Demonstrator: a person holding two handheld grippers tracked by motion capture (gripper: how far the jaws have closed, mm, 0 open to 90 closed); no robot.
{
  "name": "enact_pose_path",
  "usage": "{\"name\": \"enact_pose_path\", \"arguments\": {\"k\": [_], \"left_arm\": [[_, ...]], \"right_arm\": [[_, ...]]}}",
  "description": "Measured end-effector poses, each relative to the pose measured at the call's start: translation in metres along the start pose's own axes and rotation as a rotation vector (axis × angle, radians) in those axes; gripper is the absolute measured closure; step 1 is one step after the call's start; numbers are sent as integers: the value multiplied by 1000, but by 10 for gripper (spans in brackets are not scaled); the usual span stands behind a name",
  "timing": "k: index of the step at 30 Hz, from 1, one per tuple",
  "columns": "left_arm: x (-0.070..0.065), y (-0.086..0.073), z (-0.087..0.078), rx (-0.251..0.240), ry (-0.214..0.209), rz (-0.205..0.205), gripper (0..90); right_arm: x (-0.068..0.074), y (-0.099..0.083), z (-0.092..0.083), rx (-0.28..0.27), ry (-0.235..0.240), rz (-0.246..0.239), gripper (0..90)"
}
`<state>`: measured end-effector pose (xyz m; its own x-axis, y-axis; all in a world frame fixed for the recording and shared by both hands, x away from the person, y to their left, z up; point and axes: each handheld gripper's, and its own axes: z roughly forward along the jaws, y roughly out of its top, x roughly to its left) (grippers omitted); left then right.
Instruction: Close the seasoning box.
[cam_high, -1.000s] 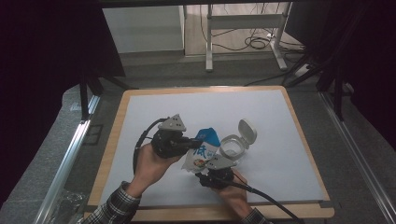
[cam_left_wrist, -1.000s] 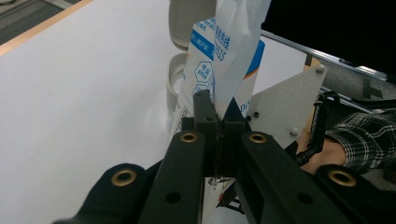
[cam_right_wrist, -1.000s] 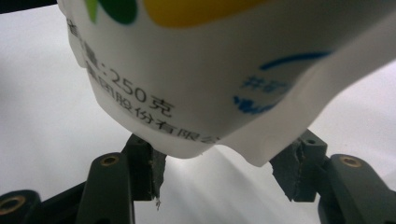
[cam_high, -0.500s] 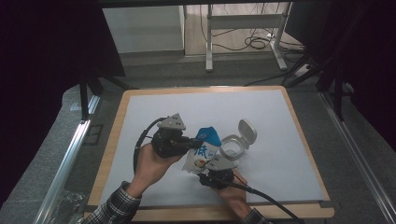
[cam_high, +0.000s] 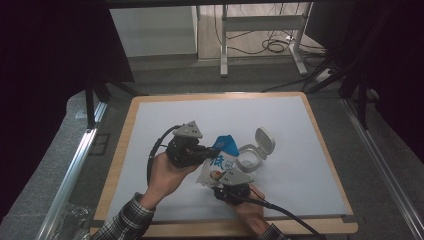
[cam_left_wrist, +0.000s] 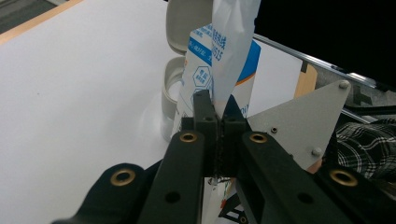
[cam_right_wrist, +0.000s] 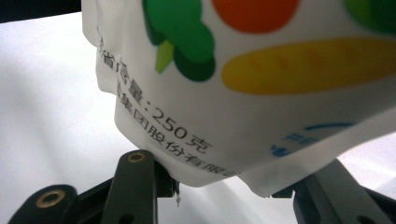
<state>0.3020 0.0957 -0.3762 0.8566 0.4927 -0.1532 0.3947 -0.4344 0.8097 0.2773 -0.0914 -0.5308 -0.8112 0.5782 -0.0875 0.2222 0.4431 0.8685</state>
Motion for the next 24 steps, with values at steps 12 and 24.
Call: {"name": "enact_pose_path", "arguments": {"k": [12,24], "left_arm": [[1,3,14,-5,-13,21,892],[5,4,24,-14,-33,52,887]], "right_arm": [[5,0,-4,13,15,-31,550],[1,-2,-9,9,52,-14,551]]}}
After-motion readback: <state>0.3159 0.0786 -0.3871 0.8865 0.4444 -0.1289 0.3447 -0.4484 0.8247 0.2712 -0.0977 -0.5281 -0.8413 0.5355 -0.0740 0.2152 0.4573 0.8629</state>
